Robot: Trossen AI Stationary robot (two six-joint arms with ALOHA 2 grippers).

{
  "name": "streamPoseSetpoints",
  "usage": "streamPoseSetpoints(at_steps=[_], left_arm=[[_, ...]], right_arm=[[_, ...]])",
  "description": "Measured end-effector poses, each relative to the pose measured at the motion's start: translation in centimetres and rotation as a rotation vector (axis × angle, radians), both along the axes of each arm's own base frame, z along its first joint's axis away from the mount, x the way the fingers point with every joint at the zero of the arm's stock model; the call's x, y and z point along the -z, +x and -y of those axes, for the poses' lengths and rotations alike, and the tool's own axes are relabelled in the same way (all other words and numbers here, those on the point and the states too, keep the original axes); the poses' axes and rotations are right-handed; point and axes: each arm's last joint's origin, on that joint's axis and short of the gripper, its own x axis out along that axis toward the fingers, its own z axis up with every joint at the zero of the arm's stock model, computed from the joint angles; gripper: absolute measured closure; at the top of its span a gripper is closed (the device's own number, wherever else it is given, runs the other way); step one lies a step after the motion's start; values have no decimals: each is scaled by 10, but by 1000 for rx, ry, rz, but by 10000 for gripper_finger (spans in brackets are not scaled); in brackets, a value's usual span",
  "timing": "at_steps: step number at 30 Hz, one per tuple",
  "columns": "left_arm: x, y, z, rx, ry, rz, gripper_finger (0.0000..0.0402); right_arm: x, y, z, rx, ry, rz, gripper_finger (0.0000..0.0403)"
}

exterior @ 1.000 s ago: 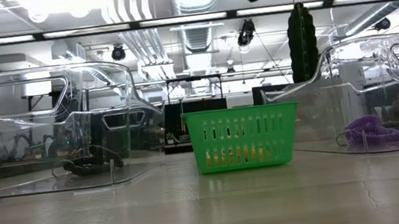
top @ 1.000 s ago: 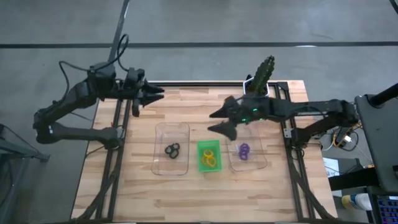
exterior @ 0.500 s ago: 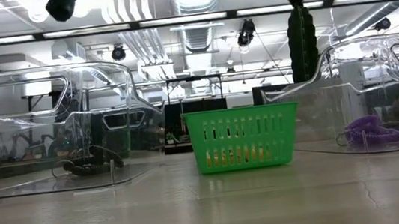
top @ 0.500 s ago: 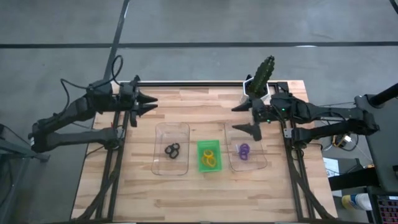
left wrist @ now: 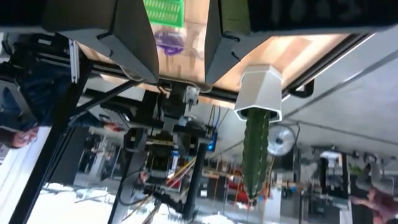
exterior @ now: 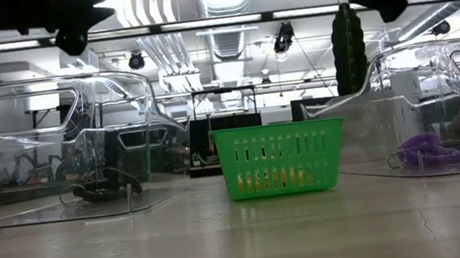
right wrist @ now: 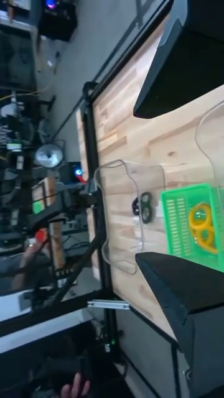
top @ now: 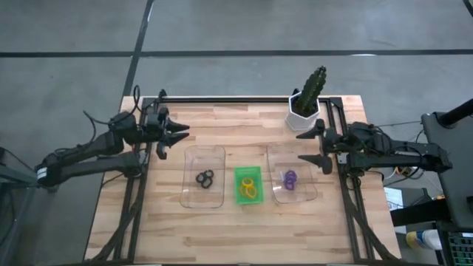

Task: Sort spring keychains
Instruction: Return to Home Position

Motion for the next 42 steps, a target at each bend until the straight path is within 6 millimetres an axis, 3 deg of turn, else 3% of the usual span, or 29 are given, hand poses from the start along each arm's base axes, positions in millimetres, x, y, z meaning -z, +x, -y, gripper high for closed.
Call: streamPoseSetpoints(at_steps=[7,14,19,26,31,36,42], left_arm=[[27,-2,2,32,54,91,280],[55,-2,5,127,68,137,280],[76,-3,5,123,52,102,280],[75,-11,7,73,36,148,280],[83,-20,11,72,-8,82,280],[78,-32,15,45,65,153,280],[90,-29,13,18,14,74,280]], right_arm=[[25,-21,-3,1,24,97,39],[56,-30,-3,2,41,140,39],[67,-33,-4,1,25,171,39],[72,-30,-3,9,39,152,39],[72,-31,-3,11,26,159,39],[78,-30,-3,31,24,136,39],[94,-25,-2,40,36,125,39]])
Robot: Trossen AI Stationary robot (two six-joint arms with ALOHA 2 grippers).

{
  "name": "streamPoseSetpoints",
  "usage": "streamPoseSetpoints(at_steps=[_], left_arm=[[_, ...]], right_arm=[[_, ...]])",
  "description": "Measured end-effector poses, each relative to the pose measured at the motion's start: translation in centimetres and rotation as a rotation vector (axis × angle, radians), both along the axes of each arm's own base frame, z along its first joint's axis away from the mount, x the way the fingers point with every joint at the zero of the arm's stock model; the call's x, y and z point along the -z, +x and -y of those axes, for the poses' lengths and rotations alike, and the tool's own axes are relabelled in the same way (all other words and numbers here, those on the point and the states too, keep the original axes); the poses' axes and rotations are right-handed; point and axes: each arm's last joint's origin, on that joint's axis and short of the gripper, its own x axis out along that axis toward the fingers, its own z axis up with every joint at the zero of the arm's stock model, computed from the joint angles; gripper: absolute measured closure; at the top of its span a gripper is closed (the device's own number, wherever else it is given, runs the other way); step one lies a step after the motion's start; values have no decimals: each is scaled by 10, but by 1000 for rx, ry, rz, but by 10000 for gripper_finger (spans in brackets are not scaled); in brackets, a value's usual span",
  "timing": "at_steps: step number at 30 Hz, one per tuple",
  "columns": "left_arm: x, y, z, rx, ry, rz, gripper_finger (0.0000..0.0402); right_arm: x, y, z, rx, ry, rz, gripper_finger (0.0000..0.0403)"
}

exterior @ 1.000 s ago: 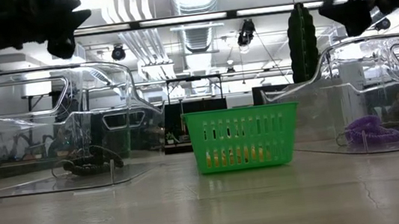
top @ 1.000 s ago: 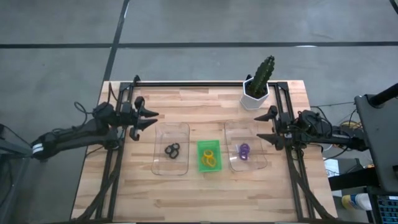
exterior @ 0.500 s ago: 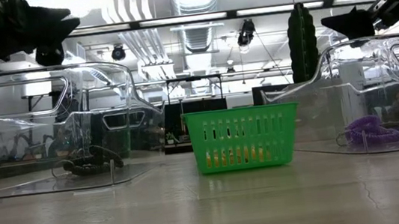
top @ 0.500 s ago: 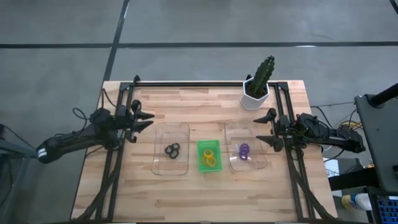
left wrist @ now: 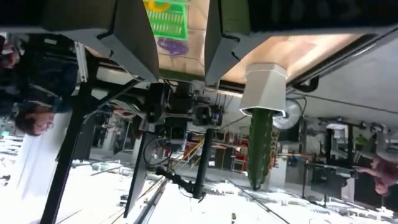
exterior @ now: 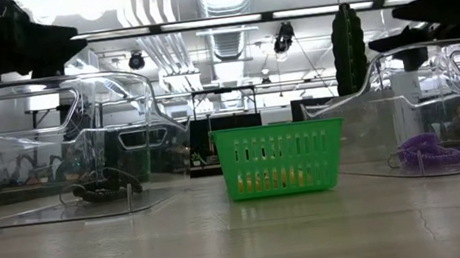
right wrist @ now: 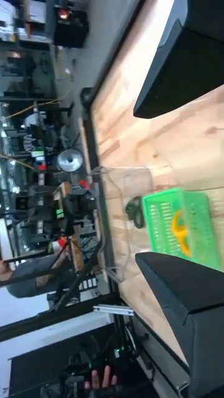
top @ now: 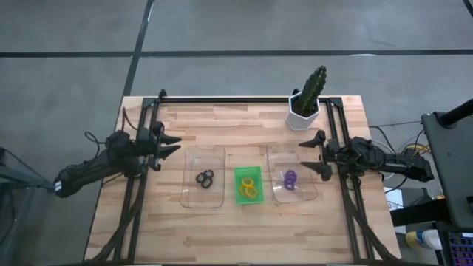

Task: Sort spring keychains
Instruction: Return to Home Position

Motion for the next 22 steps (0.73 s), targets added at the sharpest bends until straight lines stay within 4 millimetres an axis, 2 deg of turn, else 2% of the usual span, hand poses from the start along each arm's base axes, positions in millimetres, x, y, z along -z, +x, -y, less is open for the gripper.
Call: streamPoseSetpoints(at_steps=[7,11,22], left_arm=[[1,0,-1,-19,-27,39,280],[7,2,-2,-16,-52,21,280],[23,5,-3,-18,-77,-44,280]], right_arm=[[2,1,1,17,-7,18,39],[4,2,1,13,61,3,39],[6,3,1,14,44,-21,39]])
